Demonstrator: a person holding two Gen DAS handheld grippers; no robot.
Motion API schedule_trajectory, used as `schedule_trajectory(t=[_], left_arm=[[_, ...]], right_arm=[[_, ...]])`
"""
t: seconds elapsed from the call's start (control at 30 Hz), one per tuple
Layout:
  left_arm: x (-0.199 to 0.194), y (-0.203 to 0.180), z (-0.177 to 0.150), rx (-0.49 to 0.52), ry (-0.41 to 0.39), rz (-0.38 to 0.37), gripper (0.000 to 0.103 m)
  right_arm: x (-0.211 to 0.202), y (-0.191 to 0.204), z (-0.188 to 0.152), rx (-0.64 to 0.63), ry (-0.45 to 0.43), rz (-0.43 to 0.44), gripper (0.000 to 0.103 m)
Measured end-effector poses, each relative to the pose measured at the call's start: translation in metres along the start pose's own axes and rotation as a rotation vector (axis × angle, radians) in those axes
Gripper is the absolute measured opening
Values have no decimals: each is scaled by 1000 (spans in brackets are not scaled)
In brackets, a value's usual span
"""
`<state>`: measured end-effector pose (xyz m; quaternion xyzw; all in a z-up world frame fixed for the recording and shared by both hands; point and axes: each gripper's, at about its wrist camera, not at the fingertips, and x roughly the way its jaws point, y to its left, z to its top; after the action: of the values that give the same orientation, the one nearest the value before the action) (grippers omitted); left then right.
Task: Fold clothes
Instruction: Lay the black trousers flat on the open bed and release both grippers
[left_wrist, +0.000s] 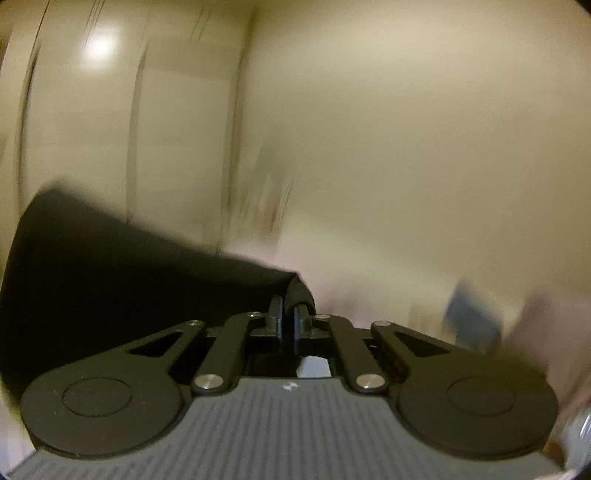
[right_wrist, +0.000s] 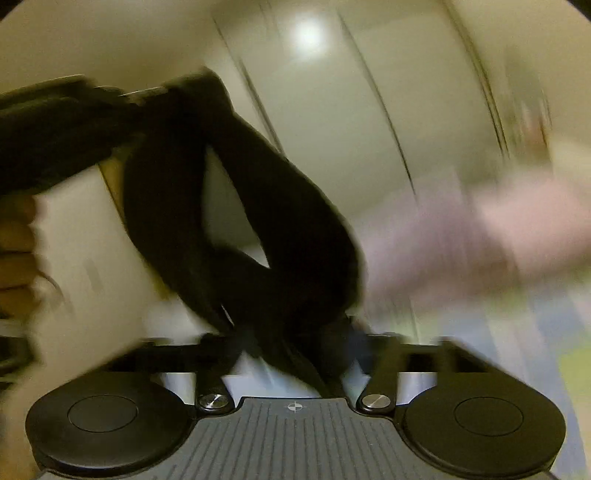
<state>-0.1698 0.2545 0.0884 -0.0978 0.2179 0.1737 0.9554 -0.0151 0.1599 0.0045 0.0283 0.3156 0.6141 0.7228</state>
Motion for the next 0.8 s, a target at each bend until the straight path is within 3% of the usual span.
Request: schedule_trajectory(t=[0.1, 0.13, 0.2, 0.27, 0.37, 0.47, 0.5, 0.53, 0.6, 0.8], left_arm=[[31, 30, -114, -170, 435, 224, 3], [29, 37, -147, -229, 511, 256, 3], [12, 45, -195, -385, 576, 278, 3], [-6, 48, -206, -457, 581, 314, 4], [-29, 41, -218, -497, 560, 381, 7], [-51, 29, -230, -504, 551, 464, 9], [-58, 25, -234, -506, 548, 492, 16], [-65, 21, -238, -508, 544, 519, 23], [-79, 13, -246, -512, 538, 575, 24], [-118, -19, -263, -516, 519, 709, 30]], right_arm=[[25, -18, -63, 63, 320, -96, 66], [33, -24, -84, 84, 427, -129, 66], [41, -36, -98, 86, 527, -160, 66], [48, -39, -98, 45, 565, -181, 66], [56, -15, -101, -109, 616, -151, 66], [46, 7, -130, -201, 672, -115, 66], [42, 15, -140, -231, 690, -102, 66], [42, 16, -147, -242, 707, -89, 66], [24, 38, -162, -260, 738, -70, 66], [-3, 50, -187, -339, 757, -81, 66]])
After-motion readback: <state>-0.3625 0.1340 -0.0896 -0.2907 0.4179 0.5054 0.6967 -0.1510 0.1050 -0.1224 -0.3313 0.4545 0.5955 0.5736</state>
